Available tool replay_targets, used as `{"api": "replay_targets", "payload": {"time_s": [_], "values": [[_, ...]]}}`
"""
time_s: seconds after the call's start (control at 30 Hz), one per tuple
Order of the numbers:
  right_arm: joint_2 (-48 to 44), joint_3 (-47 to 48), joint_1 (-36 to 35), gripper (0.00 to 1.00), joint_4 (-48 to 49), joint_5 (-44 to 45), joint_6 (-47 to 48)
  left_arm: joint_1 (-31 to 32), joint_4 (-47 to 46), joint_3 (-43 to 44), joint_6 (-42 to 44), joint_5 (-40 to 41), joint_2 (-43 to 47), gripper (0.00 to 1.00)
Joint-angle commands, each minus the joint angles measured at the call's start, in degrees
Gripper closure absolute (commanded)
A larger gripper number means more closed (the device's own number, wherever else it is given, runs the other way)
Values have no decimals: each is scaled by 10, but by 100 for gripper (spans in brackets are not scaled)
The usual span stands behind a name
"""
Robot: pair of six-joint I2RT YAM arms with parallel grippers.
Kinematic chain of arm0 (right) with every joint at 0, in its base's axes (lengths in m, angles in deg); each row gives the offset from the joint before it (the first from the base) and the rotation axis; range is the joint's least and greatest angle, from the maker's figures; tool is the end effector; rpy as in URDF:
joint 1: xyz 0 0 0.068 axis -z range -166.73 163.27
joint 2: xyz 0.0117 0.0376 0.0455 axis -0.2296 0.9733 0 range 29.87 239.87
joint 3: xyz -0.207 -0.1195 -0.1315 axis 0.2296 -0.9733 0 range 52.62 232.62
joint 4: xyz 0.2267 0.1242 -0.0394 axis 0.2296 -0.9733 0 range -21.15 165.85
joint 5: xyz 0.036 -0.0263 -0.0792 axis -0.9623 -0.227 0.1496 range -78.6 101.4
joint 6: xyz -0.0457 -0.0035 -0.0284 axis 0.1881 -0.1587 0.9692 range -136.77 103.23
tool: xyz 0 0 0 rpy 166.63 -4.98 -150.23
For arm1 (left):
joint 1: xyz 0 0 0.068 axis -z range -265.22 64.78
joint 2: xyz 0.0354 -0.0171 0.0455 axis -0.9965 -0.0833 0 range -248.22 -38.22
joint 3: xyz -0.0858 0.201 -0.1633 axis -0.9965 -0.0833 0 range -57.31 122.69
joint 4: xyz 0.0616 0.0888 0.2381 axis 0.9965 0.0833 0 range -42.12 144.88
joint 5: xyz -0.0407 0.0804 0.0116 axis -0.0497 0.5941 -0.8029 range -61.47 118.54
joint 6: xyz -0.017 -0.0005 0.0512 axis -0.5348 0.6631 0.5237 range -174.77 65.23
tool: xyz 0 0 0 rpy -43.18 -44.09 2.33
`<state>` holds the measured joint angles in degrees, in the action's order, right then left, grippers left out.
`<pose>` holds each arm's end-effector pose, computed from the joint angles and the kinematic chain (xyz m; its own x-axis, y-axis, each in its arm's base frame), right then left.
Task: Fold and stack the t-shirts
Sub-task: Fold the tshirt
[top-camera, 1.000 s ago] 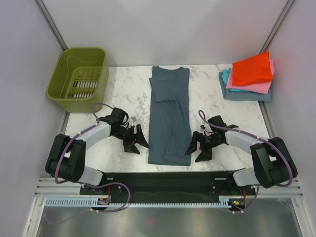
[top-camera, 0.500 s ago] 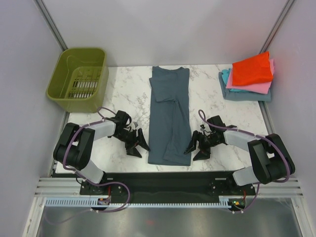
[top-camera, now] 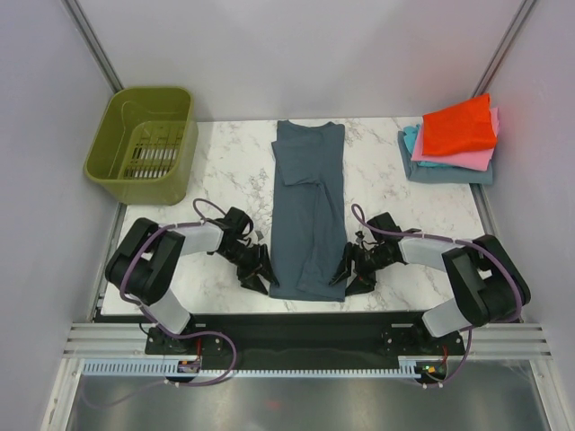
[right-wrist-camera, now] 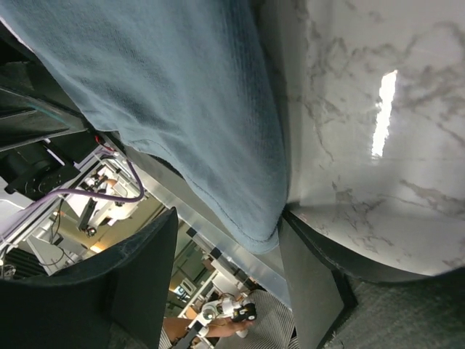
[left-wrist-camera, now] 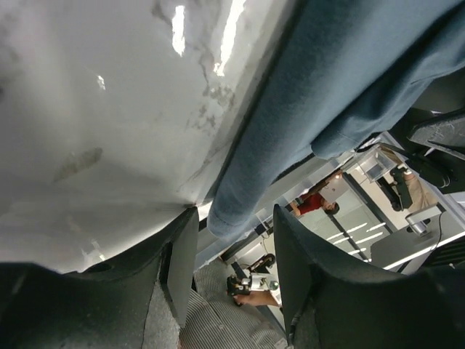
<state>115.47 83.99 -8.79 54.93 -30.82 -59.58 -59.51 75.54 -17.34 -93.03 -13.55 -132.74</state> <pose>0.1924 0.1039 0.1161 -0.9547 0.1561 0.2534 0.2876 0.7028 0.6507 0.2107 -0.1279 0.1124 -0.9509 -0.0522 0.3049 -0.2358 0.7603 -0.6053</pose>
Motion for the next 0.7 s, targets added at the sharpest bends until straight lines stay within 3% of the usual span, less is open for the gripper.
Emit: {"api": "replay_targets", "payload": {"time_s": [0.0, 0.13, 0.43, 0.5, 0.6, 0.63, 0.67], "values": [[13, -5, -5, 34, 33, 21, -10, 5, -21, 5, -30, 7, -14, 47], [17, -8, -6, 38, 51, 14, -19, 10, -37, 0, -40, 11, -22, 50], [11, -11, -7, 64, 53, 7, -18, 25, -46, 5, -45, 15, -24, 67], [7, -12, -7, 67, 54, 6, -17, 27, -47, 4, -45, 16, -23, 76], [3, -12, -7, 81, 56, 5, -14, 28, -41, 4, -42, 18, -18, 88], [2, -11, -7, 91, 55, 6, -13, 29, -39, 4, -41, 21, -16, 96], [-1, -10, -7, 96, 56, 6, -12, 29, -36, 7, -39, 24, -11, 98]]}}
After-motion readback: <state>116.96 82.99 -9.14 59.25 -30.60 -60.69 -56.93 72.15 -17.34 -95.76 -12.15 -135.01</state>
